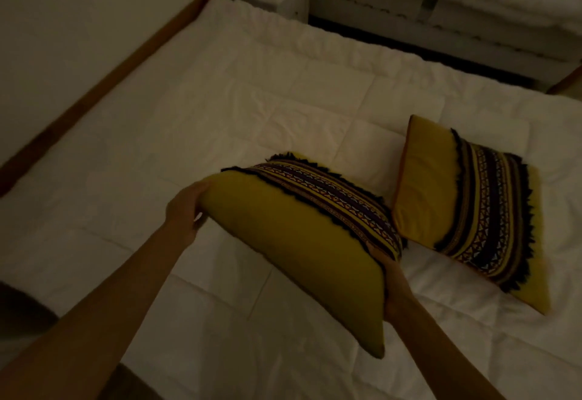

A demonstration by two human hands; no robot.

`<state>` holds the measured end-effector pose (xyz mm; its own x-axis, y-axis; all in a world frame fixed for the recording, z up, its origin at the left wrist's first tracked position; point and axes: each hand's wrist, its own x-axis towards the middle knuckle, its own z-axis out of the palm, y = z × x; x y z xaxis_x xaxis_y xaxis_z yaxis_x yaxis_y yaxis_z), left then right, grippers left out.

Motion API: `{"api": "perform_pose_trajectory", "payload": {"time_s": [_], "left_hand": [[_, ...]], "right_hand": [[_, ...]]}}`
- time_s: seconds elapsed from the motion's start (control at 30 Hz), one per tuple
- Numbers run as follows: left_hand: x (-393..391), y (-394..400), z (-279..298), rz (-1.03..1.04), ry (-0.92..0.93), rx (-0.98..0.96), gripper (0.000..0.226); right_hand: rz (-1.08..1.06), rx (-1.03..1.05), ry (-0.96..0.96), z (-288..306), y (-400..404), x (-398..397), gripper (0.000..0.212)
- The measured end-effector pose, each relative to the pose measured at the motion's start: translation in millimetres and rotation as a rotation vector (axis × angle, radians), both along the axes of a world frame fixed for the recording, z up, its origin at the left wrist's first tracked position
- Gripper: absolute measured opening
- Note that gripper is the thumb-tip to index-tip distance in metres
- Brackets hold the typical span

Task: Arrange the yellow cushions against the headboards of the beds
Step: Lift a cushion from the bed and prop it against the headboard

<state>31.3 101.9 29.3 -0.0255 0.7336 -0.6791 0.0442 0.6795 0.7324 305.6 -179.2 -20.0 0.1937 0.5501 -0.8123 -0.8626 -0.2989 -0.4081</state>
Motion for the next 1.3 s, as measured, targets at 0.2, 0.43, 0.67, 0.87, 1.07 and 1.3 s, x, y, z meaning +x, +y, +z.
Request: {"api": "perform_pose_trajectory", "payload": {"time_s": [0.2, 0.43, 0.67, 0.87, 1.07, 1.3], "left_hand": [[-20, -76, 46, -0.028, -0.181, -0.190, 0.058], [-45, -98, 114, -0.165, -0.426, -0.060, 0.074], [-124, -85, 156, -0.271, -0.080, 0.072, 0.065], [-225, -66, 177, -0.317, -0.090, 0.176, 0.022], [-326, -40, 216, -0.431, -0.053, 0.337, 0.008], [-419, -11, 268, -0.504, -0.084, 0.470, 0.047]], "right_hand": [[-0.025, 0.080, 0.205, 72, 74, -97, 0.048], [-0.123, 0.151, 0.324, 127, 111, -203, 0.063], [-0.002, 0.210, 0.266, 141, 103, -293, 0.061], [0.843, -0.018, 0.034, 147, 86, -327, 0.109], [0.844, -0.213, -0.381, 158, 112, -309, 0.106], [0.586, -0.165, -0.330, 171, 173, -377, 0.099]]}}
